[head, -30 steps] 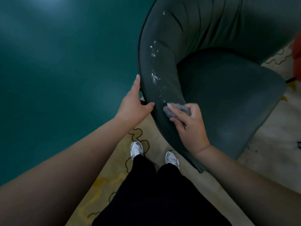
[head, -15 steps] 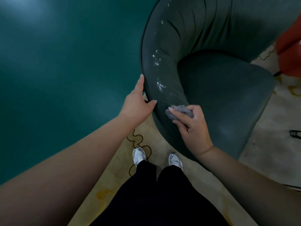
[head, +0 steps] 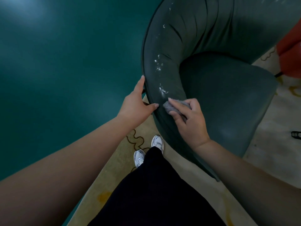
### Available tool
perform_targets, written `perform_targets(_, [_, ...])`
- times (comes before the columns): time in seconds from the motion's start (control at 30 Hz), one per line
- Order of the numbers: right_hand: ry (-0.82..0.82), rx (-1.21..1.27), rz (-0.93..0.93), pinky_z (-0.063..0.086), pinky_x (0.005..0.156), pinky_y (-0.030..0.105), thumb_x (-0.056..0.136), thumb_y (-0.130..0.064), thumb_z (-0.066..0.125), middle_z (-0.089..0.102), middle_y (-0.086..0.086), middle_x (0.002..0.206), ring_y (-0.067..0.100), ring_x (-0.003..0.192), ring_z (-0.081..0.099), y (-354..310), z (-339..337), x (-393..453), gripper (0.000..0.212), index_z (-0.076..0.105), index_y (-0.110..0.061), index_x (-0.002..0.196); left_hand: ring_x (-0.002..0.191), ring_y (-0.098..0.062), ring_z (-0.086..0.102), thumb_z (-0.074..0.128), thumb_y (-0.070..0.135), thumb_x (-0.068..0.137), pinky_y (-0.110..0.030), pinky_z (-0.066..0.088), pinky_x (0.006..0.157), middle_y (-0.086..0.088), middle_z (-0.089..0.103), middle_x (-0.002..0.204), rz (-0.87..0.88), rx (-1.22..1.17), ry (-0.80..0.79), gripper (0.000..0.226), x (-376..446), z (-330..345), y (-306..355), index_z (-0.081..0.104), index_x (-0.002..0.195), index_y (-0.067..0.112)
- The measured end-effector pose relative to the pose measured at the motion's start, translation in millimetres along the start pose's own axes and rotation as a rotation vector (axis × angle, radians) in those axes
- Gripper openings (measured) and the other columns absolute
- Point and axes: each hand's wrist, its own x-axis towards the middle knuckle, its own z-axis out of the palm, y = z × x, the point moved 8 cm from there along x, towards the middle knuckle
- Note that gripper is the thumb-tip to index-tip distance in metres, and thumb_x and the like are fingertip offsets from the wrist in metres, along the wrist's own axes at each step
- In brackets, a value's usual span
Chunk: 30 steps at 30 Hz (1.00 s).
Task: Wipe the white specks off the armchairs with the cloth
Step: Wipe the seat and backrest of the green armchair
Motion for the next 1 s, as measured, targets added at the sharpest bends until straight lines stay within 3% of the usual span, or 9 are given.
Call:
perform_targets(0.1, [-0.031,-0.015,0.084,0.039,0.084,0.006,0.087,-0.024,0.069,0.044,0.001,0.102,0.005,0.090,0.046,6,1,6,0.051,0.053,-0.016,0.135,0.094,-0.008,0.065,0.076,0.029,0.080,-0.032,0.049,0.094,0.007,0.046,0.145,-0.013,0.007,-0.003,0.101,1,-1,1,0.006,0.152,0.039])
perform_targets(0.2, [0.036,-0.049,0.099,0.043,0.093,0.025,0.082,-0.030,0.071,0.040,-0.002,0.107,0.011,0.100,0.046,5,-5,1,0.042,0.062,-0.014,0.119,0.091,-0.006,0.065,0.074,0.029,0.082,-0.029,0.050,0.089,0.007,0.046,0.145,-0.025,0.028,0.004,0.098,2,-3,4,0.006,0.151,0.040])
perform_targets(0.27, [0.053,-0.038,0.113,0.041,0.096,0.027,0.079,-0.027,0.075,0.038,-0.002,0.110,0.015,0.104,0.045,6,-5,-2,0.040,0.065,-0.014,0.116,0.081,0.002,0.062,0.074,0.027,0.082,-0.024,0.048,0.083,0.008,0.046,0.144,-0.036,0.017,-0.003,0.097,3,-4,5,0.006,0.151,0.041])
perform_targets(0.5, [0.018,-0.061,0.089,0.023,0.094,0.005,0.085,-0.037,0.062,0.055,0.007,0.109,0.025,0.101,0.050,10,11,38,0.039,0.061,-0.012,0.115,0.082,0.002,0.064,0.073,0.024,0.083,-0.017,0.043,0.076,0.007,0.046,0.144,-0.058,-0.016,0.023,0.097,13,-9,7,0.006,0.150,0.044])
perform_targets(0.57, [0.017,-0.054,0.063,0.027,0.094,0.009,0.084,-0.033,0.065,0.053,0.007,0.107,0.025,0.099,0.050,8,12,41,0.037,0.061,-0.014,0.116,0.083,-0.002,0.065,0.073,0.023,0.083,-0.018,0.045,0.077,0.006,0.045,0.145,-0.062,-0.024,0.031,0.097,16,-11,6,0.006,0.150,0.045])
perform_targets(0.67, [-0.018,-0.010,0.019,0.044,0.088,0.028,0.080,-0.024,0.072,0.046,0.003,0.103,0.024,0.097,0.049,4,8,20,0.038,0.061,-0.020,0.116,0.082,-0.005,0.067,0.073,0.023,0.083,-0.022,0.049,0.078,0.003,0.045,0.145,-0.067,-0.023,0.026,0.097,18,-10,6,0.006,0.149,0.047])
perform_targets(0.73, [-0.025,-0.015,-0.004,0.046,0.085,0.033,0.080,-0.024,0.072,0.044,0.002,0.102,0.023,0.095,0.049,3,7,12,0.038,0.061,-0.020,0.116,0.086,-0.008,0.067,0.072,0.024,0.084,-0.026,0.050,0.084,0.003,0.046,0.145,-0.070,-0.023,0.034,0.095,19,-11,6,0.008,0.149,0.048])
perform_targets(0.9, [0.024,-0.047,-0.017,0.044,0.085,0.031,0.079,-0.015,0.076,0.047,0.011,0.102,0.027,0.095,0.049,1,19,53,0.038,0.065,-0.012,0.115,0.078,-0.004,0.067,0.069,0.021,0.087,-0.020,0.044,0.078,0.004,0.048,0.143,-0.080,-0.035,0.039,0.089,21,-12,6,0.009,0.149,0.047])
perform_targets(1.0, [0.033,-0.030,-0.011,0.044,0.086,0.030,0.081,-0.017,0.075,0.046,0.008,0.103,0.026,0.097,0.049,1,20,63,0.038,0.064,-0.013,0.117,0.077,-0.001,0.067,0.069,0.021,0.087,-0.018,0.045,0.078,0.004,0.048,0.143,-0.077,-0.050,0.037,0.090,22,-13,4,0.010,0.149,0.048])
